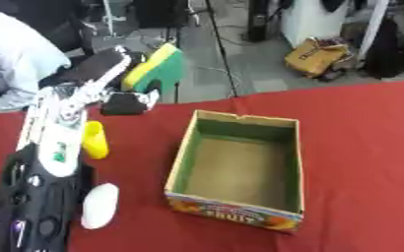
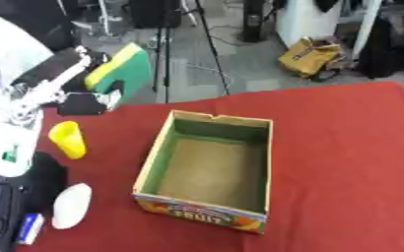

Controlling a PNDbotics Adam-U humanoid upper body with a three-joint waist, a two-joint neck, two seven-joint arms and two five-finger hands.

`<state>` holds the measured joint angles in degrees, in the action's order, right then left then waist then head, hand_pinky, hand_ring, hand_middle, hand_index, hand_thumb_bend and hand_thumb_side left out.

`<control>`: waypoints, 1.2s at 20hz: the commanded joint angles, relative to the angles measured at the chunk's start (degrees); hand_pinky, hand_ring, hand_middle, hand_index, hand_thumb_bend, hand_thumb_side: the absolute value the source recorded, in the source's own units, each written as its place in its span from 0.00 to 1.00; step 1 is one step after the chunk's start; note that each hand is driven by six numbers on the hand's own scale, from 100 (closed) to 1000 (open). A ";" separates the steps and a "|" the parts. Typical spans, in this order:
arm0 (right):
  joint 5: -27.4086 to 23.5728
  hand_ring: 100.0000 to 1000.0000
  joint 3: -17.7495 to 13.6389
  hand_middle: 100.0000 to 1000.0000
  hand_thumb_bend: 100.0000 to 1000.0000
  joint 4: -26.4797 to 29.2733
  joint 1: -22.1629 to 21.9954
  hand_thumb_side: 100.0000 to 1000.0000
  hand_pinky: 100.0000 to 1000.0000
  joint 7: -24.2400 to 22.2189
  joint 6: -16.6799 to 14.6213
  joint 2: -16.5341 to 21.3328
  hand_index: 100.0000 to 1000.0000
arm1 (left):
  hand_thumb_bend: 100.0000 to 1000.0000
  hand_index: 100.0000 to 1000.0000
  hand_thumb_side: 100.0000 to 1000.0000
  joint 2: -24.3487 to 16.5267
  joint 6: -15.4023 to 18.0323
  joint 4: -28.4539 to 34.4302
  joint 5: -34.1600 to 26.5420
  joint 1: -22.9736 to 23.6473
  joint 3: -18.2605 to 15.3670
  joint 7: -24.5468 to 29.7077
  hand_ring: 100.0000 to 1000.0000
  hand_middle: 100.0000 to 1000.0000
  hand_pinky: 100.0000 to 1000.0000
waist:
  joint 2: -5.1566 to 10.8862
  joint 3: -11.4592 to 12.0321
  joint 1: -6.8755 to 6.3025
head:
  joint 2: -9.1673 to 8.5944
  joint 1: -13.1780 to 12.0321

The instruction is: Pick up objects on the table and place them in the box.

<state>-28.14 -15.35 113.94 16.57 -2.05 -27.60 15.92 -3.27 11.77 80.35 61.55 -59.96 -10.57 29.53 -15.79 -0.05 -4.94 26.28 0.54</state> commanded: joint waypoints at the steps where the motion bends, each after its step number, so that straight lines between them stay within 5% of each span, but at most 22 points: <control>1: -0.47 0.72 0.17 0.47 0.00 0.65 0.47 1.00 0.86 0.18 0.39 1.53 0.53 | 0.00 0.33 0.38 0.19 0.60 1.93 -1.26 -1.90 1.10 0.87 0.38 0.11 0.29 | 1.60 -0.26 0.07 | 0.47 0.08; 24: -0.86 0.72 0.47 0.47 0.00 0.65 1.39 1.00 0.86 0.10 1.62 1.41 0.53 | 0.00 0.34 0.23 3.66 8.93 -9.33 5.20 -1.46 3.16 0.62 0.40 0.12 0.31 | 1.55 -3.08 -1.23 | -0.65 -0.45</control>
<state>-28.62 -14.98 113.94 17.21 -1.93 -26.12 16.12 0.72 20.14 71.13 66.15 -60.53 -7.39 30.31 -15.22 -3.15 -6.53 26.19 0.21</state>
